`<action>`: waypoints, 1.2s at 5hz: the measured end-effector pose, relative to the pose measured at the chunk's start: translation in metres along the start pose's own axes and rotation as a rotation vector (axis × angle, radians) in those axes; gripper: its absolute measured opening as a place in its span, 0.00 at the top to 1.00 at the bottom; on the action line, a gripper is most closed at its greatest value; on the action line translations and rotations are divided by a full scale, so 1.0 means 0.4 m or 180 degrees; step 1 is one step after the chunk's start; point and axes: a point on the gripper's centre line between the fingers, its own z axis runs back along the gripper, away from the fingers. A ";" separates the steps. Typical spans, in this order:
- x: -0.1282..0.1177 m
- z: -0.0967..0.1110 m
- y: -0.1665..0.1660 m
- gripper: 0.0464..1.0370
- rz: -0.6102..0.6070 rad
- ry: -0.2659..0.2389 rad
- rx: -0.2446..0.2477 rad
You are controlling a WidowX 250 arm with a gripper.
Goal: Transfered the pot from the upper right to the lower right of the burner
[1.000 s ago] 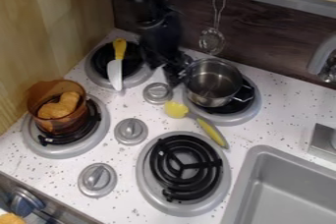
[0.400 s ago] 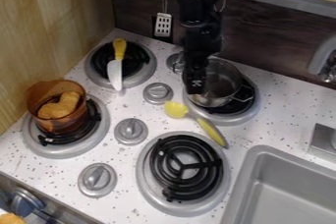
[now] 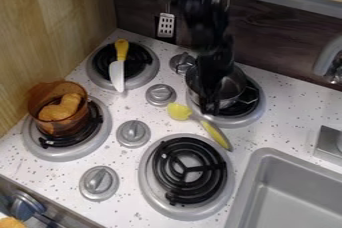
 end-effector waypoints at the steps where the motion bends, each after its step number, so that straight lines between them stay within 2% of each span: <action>1: -0.017 -0.018 0.017 0.04 0.0112 -0.0105 0.0051; 2: -0.023 -0.035 0.009 0.09 0.0092 -0.0031 -0.0098; 3: -0.024 -0.035 0.017 0.36 0.0152 -0.0018 -0.0032; 4: -0.022 -0.038 0.013 0.66 0.0117 -0.0022 -0.0075; 5: -0.022 -0.038 0.016 0.87 0.0074 -0.0027 -0.0056; 6: -0.009 -0.037 0.020 0.95 -0.0009 -0.0108 -0.0082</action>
